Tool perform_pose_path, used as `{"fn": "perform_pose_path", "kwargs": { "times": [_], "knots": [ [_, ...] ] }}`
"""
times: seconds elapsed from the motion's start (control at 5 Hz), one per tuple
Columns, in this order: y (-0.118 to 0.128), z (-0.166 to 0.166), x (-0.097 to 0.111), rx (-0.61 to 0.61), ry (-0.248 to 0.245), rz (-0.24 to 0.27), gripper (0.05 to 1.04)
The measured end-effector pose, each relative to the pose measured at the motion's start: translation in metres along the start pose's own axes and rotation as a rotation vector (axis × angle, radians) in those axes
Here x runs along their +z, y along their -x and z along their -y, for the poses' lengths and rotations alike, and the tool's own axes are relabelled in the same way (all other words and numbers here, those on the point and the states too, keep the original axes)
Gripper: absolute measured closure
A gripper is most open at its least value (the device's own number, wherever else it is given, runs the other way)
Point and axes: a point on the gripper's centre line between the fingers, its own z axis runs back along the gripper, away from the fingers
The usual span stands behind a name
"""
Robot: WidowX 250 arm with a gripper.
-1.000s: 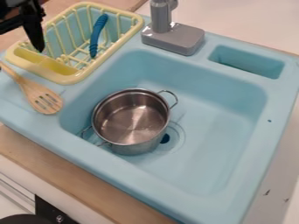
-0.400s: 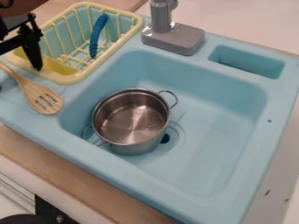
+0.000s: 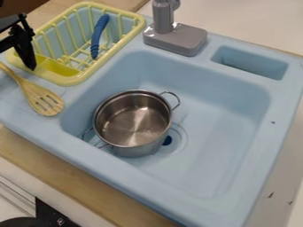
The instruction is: Move the wooden spatula in the sink
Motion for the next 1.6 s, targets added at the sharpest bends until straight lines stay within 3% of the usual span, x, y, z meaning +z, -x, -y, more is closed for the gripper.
{"fn": "perform_pose_path", "kwargs": {
  "times": [0.6,0.8,1.2,1.4,1.6],
  "knots": [
    [0.004,-0.002,-0.007,-0.037,-0.012,0.025,0.897],
    [0.003,-0.004,-0.007,-0.021,0.003,0.032,0.996],
    [0.009,-0.004,-0.004,-0.064,0.027,0.021,1.007],
    [0.026,0.000,0.005,-0.133,0.021,-0.044,1.007],
    [0.043,0.017,0.027,-0.236,0.026,-0.001,1.007]
  ]
}}
